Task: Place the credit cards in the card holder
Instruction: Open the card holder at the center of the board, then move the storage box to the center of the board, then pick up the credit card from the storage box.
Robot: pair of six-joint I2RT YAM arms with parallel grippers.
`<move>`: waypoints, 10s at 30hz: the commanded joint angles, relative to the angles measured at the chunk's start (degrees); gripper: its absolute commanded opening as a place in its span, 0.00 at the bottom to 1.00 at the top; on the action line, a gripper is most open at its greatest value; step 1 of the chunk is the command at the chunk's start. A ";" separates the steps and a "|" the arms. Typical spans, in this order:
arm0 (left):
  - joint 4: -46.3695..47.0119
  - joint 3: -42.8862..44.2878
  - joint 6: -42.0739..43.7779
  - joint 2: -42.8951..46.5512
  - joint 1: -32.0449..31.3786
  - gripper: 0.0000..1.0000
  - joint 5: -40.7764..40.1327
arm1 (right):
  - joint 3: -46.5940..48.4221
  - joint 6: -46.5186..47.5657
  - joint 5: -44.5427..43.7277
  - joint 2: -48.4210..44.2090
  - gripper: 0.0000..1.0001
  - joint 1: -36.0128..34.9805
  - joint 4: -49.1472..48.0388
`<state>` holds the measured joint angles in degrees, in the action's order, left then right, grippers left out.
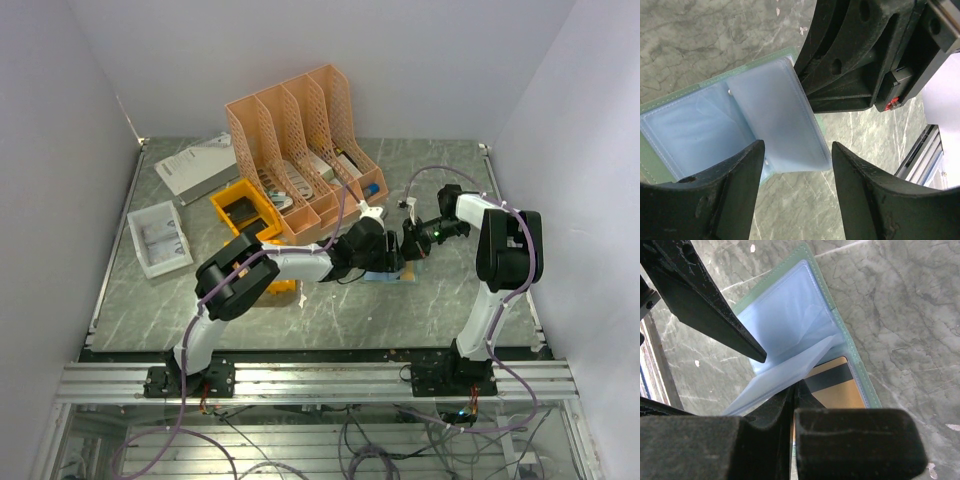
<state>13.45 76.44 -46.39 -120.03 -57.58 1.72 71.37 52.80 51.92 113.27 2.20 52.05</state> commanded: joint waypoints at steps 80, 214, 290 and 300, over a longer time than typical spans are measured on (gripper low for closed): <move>-3.55 -10.68 3.98 10.77 4.34 0.42 -3.91 | -7.07 9.37 3.57 -14.60 0.24 4.86 -5.75; -41.75 -35.03 14.11 44.71 30.52 0.58 10.99 | -3.70 4.05 8.47 -19.09 0.15 -12.72 -4.72; -10.72 -36.89 1.73 34.08 23.33 0.45 25.63 | -3.20 5.21 7.45 -17.25 0.15 -12.26 -3.22; -24.16 -32.09 7.28 34.49 21.90 0.50 14.28 | -3.17 5.59 7.49 -17.12 0.15 -12.24 -2.81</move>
<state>-6.74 42.30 -41.30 -85.62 -35.38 19.92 66.76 57.65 58.92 95.55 -10.20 48.31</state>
